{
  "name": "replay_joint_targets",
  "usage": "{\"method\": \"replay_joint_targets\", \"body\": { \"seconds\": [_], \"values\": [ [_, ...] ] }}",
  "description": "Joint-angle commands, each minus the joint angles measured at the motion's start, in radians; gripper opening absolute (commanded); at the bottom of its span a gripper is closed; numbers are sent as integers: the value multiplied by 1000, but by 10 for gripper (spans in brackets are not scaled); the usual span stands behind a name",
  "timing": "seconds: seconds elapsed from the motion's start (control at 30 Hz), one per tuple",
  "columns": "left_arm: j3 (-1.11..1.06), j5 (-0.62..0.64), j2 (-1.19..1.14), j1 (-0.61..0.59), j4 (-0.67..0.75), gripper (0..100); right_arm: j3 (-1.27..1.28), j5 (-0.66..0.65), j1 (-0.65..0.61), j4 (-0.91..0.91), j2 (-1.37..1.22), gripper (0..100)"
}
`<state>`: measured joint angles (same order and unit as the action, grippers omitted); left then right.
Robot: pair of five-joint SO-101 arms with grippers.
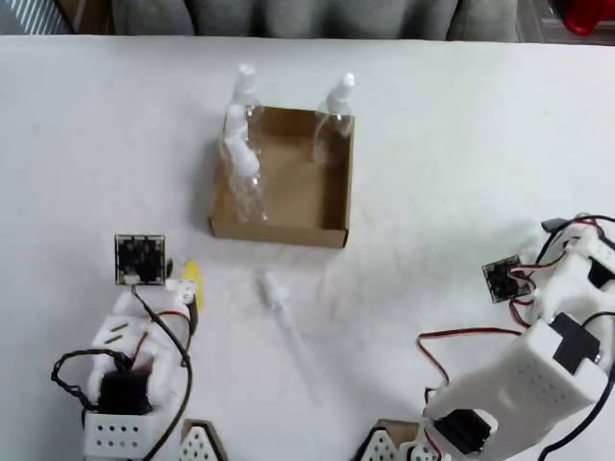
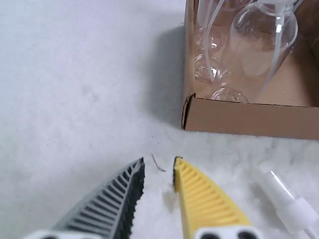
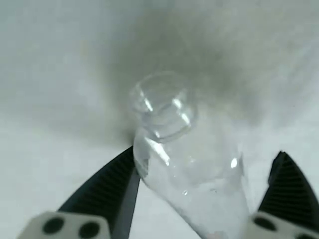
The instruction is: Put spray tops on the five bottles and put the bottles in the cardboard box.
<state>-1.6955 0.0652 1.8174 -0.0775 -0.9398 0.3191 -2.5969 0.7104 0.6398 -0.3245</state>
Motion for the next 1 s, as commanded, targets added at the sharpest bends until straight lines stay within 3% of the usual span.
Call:
{"method": "replay_joint_targets", "body": {
  "seconds": [0.0,0.13,0.2,0.37,0.57,0.77,0.97],
  "values": [
    [2,5,7,-8,18,108,58,-8,-28,-117,47,265],
    [2,5,7,-8,14,108,64,8,-28,-116,64,77],
    [2,5,7,-8,12,108,69,92,-31,-113,94,6],
    [2,5,7,-8,12,107,69,358,-64,18,228,13],
    [2,5,7,-8,12,106,68,667,-105,363,467,19],
    [2,5,7,-8,12,106,68,1197,-189,631,596,19],
    [2,5,7,-8,11,106,69,1697,-236,714,585,20]
  ]
}}
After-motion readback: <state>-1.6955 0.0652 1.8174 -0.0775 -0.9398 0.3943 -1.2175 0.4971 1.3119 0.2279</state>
